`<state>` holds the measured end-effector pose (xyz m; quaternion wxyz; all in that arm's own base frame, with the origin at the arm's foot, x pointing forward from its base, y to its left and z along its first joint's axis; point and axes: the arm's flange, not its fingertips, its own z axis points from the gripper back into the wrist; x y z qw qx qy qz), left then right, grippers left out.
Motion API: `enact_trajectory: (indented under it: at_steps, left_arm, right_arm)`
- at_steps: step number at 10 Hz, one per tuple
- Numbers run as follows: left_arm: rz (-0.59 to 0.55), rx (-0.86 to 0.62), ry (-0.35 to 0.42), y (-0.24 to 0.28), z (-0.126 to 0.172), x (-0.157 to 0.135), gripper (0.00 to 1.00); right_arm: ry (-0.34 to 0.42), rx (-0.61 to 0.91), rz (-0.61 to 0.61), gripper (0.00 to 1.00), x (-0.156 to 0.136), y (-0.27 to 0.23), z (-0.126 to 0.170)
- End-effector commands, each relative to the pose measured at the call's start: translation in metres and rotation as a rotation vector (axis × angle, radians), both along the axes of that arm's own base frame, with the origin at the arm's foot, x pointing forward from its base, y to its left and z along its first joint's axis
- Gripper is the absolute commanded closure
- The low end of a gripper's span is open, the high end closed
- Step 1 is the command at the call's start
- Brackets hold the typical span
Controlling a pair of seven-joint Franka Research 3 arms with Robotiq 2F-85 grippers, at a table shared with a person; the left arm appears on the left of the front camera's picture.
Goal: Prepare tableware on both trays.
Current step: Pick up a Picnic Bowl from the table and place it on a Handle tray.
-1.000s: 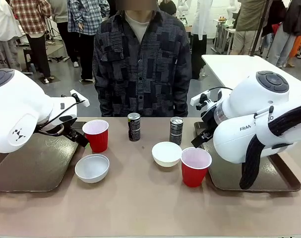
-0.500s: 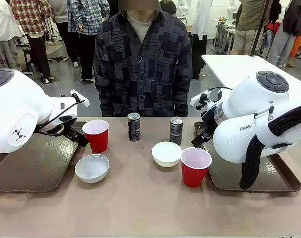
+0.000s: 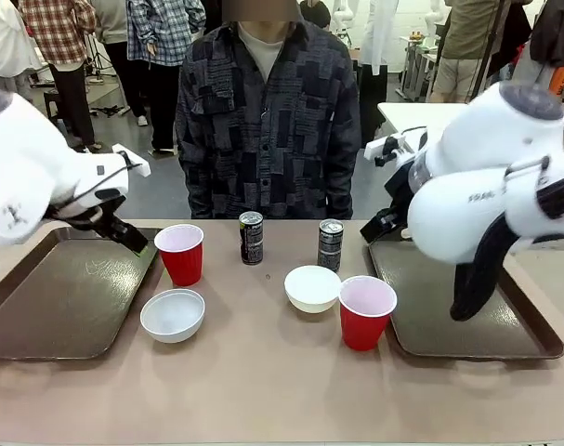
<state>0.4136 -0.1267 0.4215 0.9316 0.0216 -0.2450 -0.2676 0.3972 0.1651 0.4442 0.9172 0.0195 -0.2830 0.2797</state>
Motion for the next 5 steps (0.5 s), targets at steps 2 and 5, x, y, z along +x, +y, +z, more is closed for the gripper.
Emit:
enact_trajectory:
  at_steps: [2,5]
  left_arm:
    - [-0.07,0.001,0.201,-0.022,0.064,-0.07,0.0]
    - [-0.051,-0.008,0.172,-0.028,0.088,-0.147,0.0]
  right_arm:
    - [0.283,-0.264,0.048,0.0,-0.085,-0.022,0.012]
    - [0.429,-0.471,0.008,0.0,-0.197,-0.034,-0.007]
